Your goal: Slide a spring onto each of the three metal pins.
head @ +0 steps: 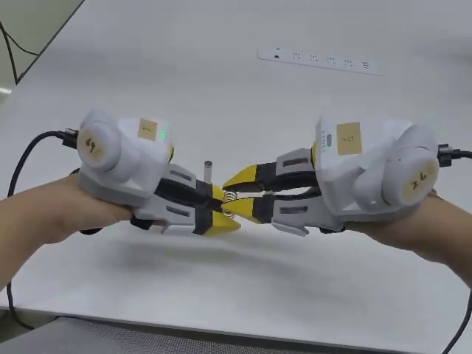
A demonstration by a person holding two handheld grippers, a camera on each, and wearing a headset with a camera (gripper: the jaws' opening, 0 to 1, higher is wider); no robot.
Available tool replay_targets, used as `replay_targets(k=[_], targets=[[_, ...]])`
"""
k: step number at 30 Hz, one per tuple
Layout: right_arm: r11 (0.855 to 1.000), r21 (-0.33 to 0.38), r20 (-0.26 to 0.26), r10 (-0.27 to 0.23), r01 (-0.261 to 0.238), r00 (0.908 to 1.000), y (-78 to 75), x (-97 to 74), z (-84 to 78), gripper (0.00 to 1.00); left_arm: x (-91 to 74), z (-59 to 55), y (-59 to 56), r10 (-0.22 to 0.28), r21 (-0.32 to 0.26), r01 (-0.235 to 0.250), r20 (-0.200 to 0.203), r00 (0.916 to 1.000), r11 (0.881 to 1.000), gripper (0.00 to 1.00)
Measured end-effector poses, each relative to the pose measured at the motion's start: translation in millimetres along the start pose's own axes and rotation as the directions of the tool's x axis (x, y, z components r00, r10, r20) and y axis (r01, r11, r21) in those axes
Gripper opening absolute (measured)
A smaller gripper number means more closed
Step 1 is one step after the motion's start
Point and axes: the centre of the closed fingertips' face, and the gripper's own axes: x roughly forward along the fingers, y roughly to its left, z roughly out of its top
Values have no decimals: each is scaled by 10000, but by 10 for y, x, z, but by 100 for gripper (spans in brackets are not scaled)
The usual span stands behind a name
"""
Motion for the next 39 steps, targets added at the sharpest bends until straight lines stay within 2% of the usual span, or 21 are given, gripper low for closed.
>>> replay_targets(k=[6,19,27,39], targets=[[9996,-276,-173,87,-91,9998,6,13,7,7,-8,-4,-3,-13,34,13,-19,10000,10000,3],[9982,-596,-473,68,-96,9989,-20,16,-13,7,-43,14,47,190,-366,-185,115,9998,9992,6],[9971,-729,-508,-258,220,9984,-101,1,-6,7,-122,18,104,500,-770,-471,360,9981,9959,15],[9964,-672,-544,-558,521,9970,-155,-12,-35,7,-266,-31,182,1088,-1174,-1032,424,9932,9877,24]])
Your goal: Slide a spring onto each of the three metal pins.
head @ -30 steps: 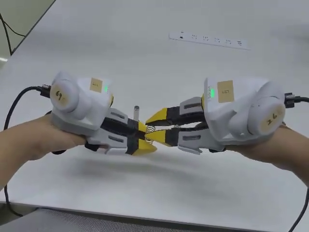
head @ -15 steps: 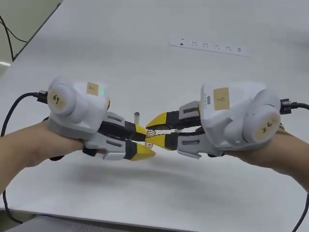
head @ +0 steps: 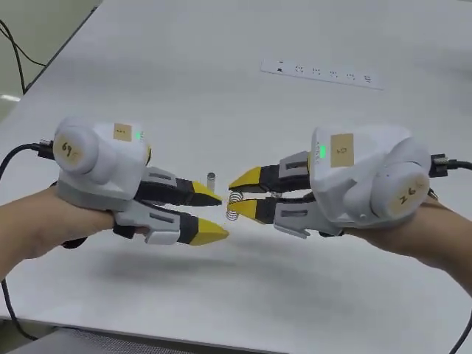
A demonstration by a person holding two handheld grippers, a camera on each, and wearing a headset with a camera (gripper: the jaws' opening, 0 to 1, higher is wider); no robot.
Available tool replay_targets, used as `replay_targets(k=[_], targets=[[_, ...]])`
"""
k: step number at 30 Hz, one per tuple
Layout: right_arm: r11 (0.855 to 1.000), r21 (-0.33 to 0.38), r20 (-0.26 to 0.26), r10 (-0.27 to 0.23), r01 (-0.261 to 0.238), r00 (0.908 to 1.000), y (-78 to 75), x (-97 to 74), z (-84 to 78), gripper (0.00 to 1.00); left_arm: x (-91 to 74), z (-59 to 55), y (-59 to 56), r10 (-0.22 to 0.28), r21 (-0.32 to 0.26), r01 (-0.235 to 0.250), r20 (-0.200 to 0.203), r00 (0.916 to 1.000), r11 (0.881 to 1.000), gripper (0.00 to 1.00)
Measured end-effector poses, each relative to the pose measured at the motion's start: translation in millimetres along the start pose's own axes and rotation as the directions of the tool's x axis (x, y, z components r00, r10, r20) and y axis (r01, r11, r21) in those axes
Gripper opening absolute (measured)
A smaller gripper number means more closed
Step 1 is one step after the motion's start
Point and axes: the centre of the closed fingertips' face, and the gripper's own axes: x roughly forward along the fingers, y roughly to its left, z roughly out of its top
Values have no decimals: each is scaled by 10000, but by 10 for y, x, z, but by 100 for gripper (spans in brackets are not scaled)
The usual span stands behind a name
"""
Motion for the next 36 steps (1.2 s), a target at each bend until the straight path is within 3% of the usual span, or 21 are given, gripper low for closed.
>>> replay_targets(k=[10,16,25,29,36], targets=[[9998,120,-105,-146,147,9998,-30,21,-46,7,-132,-47,127,746,-361,-739,163,9971,9966,42],[9995,195,-170,-237,240,9996,-41,31,-90,7,-201,-101,145,919,-503,-913,108,9957,9946,50],[9980,383,-227,-491,499,9985,-113,53,-122,7,-302,-83,269,1576,-670,-1547,403,9867,9857,74],[9965,600,-148,-566,574,9983,-150,70,-112,7,-342,-75,304,1801,-917,-1741,619,9817,9804,90],[9961,679,-186,-554,565,9983,-197,129,-110,7,-379,-97,339,2042,-1100,-1959,698,9764,9744,98]])
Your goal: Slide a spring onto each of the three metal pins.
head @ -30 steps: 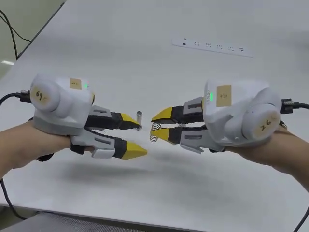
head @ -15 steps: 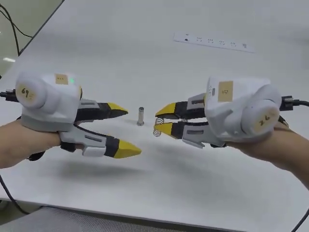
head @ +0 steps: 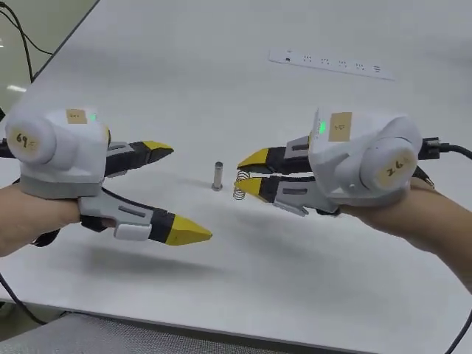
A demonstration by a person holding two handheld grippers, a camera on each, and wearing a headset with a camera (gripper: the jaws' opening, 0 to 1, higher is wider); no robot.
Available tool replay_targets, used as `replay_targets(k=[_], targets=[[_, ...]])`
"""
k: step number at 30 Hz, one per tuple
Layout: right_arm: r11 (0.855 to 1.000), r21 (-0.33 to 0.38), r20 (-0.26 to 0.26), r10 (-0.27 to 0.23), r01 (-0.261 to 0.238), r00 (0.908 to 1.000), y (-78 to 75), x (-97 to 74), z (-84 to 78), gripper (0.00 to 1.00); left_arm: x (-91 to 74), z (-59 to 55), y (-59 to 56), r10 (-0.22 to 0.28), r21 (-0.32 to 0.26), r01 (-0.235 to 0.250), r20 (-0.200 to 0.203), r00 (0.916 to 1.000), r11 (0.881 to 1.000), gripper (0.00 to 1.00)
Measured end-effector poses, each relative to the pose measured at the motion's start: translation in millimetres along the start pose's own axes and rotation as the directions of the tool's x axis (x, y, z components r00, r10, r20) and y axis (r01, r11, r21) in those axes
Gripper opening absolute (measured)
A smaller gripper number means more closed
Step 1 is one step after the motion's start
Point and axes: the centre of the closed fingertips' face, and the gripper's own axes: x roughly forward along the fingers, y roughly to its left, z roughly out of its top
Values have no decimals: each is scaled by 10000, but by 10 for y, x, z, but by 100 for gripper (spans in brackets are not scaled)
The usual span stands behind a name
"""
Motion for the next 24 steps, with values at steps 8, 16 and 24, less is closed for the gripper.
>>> replay_targets(k=[8,16,24], targets=[[9997,202,25,-105,105,9999,-115,52,3,7,-38,19,45,183,-33,-182,113,9998,9998,98],[9965,616,389,-583,558,9975,-327,80,138,7,-48,-3,59,242,-98,-242,67,9997,9997,98],[9940,812,483,-771,730,9959,-441,156,207,7,-49,15,53,236,-145,-234,135,9996,9996,98]])
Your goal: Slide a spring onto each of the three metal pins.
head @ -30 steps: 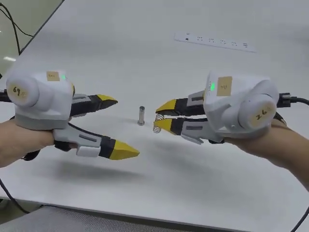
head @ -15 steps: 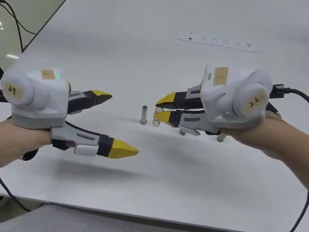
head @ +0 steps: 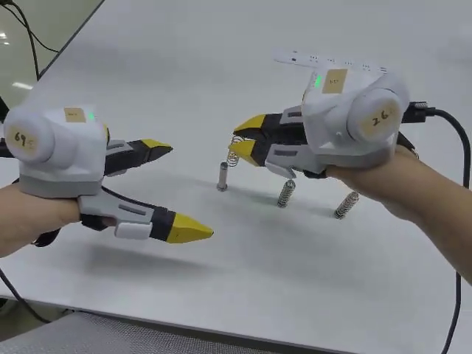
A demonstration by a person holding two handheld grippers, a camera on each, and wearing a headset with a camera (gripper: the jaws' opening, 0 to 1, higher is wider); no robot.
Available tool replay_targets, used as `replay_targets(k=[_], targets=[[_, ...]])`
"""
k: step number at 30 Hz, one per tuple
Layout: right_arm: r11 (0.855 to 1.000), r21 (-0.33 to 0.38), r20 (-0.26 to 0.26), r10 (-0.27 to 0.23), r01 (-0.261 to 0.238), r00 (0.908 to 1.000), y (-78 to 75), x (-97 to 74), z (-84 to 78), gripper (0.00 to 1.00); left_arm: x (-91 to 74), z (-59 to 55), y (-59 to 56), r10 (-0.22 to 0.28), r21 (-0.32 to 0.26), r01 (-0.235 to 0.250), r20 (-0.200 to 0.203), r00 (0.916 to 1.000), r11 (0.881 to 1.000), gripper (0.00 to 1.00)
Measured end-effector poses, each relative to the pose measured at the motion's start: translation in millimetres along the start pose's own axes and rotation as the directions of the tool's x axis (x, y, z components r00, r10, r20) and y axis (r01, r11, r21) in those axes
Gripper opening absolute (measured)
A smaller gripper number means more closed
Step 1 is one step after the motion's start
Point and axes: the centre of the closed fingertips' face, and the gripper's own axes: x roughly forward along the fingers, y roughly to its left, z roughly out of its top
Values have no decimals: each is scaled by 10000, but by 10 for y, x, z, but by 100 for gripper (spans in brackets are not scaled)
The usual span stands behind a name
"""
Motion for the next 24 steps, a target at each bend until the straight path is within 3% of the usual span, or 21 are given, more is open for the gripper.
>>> replay_targets(k=[4,24], targets=[[9994,353,38,-70,69,10000,-19,32,-5,7,-8,4,10,37,-17,-37,37,10000,10000,98],[9991,417,-224,76,-67,9997,0,160,-100,7,-26,4,33,150,-97,-149,73,9999,9998,98]])
